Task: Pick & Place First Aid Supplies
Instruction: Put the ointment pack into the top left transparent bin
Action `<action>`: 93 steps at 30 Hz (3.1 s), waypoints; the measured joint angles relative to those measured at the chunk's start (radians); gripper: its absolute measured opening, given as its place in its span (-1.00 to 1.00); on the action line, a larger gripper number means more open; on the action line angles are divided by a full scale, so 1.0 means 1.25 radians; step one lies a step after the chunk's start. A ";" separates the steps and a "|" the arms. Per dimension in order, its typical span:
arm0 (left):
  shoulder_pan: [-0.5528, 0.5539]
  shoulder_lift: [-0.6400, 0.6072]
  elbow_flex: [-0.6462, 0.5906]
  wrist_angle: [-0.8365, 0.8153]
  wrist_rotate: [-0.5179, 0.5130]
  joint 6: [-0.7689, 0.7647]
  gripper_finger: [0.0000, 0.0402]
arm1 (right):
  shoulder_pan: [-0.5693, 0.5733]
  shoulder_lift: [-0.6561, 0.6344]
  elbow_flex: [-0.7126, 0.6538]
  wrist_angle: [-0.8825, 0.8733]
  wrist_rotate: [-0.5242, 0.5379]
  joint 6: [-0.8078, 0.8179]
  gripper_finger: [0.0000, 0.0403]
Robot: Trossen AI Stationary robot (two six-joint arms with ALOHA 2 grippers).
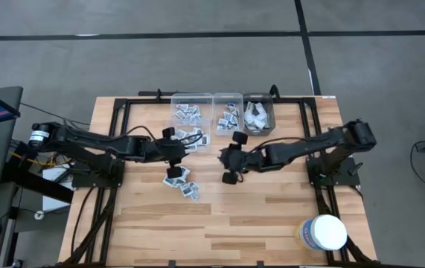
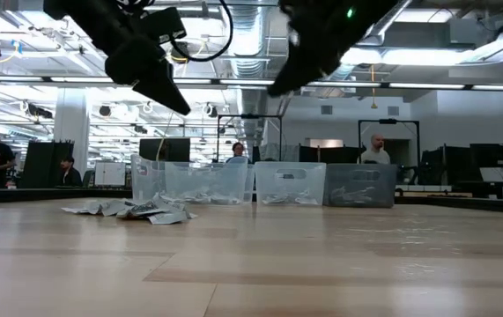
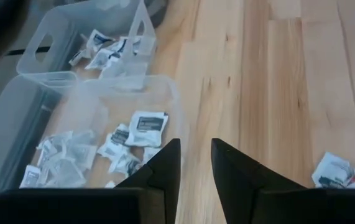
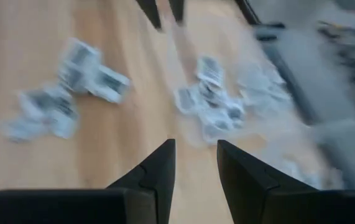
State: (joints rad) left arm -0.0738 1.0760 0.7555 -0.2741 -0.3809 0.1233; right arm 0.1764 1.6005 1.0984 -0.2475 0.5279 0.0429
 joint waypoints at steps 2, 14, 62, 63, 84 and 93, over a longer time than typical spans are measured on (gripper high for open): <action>-0.002 -0.019 0.000 -0.022 -0.001 -0.009 -0.55 | 0.002 -0.027 -0.012 0.034 -0.067 0.013 -0.45; -0.072 -0.195 0.000 -0.090 0.013 -0.087 -0.55 | 0.049 0.091 -0.030 0.252 -0.156 0.049 -0.45; -0.174 -0.295 0.000 -0.194 0.039 -0.133 -0.55 | 0.085 0.458 0.192 0.212 -0.254 -0.110 -0.47; -0.174 -0.295 0.000 -0.194 0.039 -0.133 -0.55 | 0.082 0.461 0.193 0.205 -0.260 -0.100 -0.47; -0.174 -0.295 0.000 -0.194 0.039 -0.139 -0.55 | 0.087 0.452 0.192 0.167 -0.301 -0.052 -0.99; -0.174 -0.295 0.000 -0.197 0.039 -0.140 -0.55 | 0.095 0.316 0.189 0.046 -0.301 -0.079 -1.00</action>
State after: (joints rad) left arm -0.2916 0.7071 0.7559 -0.5198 -0.3321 -0.0517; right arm 0.2956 1.9956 1.3350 -0.1903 0.1522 -0.0563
